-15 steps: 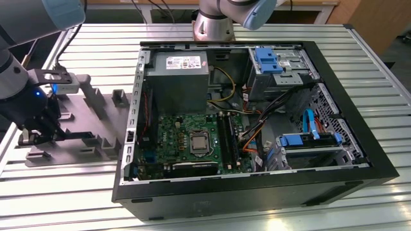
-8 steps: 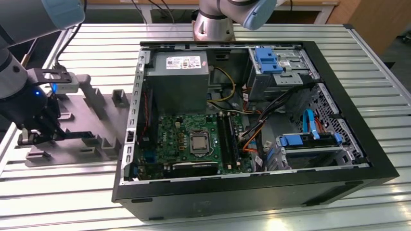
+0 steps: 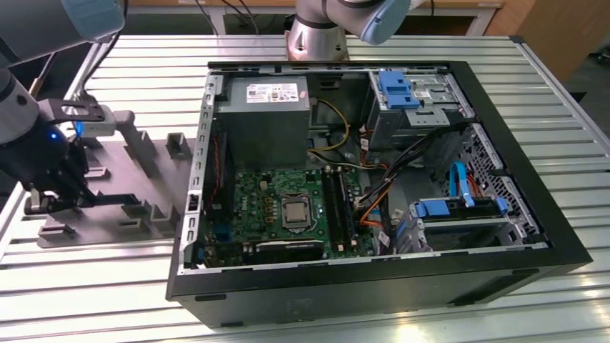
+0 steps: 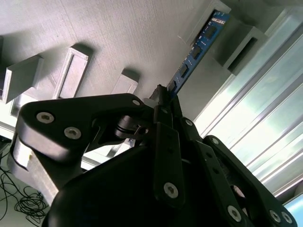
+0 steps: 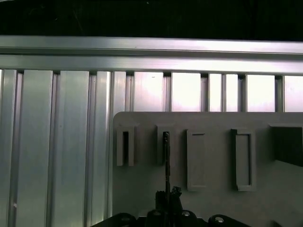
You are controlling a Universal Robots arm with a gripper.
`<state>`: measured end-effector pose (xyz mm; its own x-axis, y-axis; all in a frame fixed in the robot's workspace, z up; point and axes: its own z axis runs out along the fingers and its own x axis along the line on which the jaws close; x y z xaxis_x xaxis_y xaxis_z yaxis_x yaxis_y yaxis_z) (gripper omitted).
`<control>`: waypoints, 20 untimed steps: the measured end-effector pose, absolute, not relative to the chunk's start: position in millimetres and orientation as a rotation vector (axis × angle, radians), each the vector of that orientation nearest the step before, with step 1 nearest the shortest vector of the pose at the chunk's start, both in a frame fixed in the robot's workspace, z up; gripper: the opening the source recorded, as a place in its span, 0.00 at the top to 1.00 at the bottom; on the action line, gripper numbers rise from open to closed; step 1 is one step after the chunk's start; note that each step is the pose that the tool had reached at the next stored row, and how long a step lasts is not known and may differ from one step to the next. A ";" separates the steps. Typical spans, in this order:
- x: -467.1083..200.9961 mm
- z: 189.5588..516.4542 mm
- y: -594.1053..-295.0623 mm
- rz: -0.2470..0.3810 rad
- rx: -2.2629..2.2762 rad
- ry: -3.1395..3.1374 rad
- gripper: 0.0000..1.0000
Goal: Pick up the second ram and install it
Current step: 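Pick up the second ram and move it above second insertion slot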
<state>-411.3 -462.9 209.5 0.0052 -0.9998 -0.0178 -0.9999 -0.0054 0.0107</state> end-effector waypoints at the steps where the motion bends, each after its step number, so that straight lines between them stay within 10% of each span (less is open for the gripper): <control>1: -411.3 210.3 -462.9 0.032 -2.224 2.212 0.86; 20: -411.2 228.4 -462.4 0.032 -2.224 2.212 0.86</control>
<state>-411.2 -462.4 228.4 0.0052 -0.9998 -0.0179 -0.9999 -0.0054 0.0106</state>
